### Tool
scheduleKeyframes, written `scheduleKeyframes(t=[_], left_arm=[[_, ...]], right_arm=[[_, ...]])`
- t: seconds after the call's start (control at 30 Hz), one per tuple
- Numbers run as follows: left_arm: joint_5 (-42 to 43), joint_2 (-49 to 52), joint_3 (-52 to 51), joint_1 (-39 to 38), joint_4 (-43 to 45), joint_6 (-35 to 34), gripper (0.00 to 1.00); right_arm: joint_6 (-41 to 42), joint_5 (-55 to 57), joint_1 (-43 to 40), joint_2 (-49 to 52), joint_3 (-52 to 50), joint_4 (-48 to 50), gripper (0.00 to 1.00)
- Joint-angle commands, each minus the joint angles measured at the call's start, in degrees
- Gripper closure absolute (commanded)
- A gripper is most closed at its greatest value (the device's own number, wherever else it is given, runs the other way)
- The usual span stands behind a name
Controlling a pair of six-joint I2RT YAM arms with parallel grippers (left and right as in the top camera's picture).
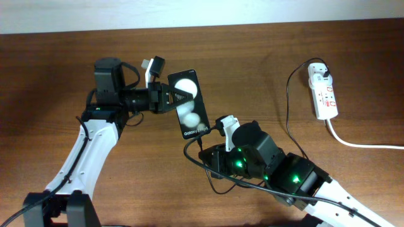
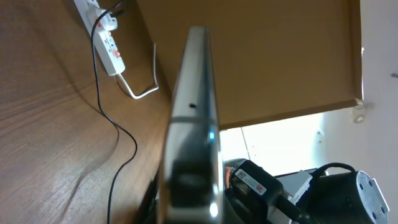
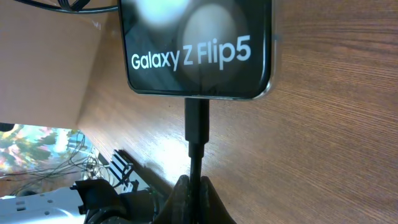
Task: Plug charger to phone and switch on socket
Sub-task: 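Push the USB-C plug up into the phone's bottom port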
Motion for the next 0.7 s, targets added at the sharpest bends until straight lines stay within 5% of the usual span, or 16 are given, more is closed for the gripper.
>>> scheduleKeyframes(t=[0.0,0.67], left_arm=[[1.8,-0.4,1.0,0.3,-0.1,1.4,1.00],[-0.5,-0.4,1.0,0.3,-1.8,1.4,1.00]], right_arm=[[-0.1,-0.3,0.3,0.1,-0.2,1.5,0.96],[-1.6,-1.6,0.3,-1.2,-0.2,-0.3,0.96]])
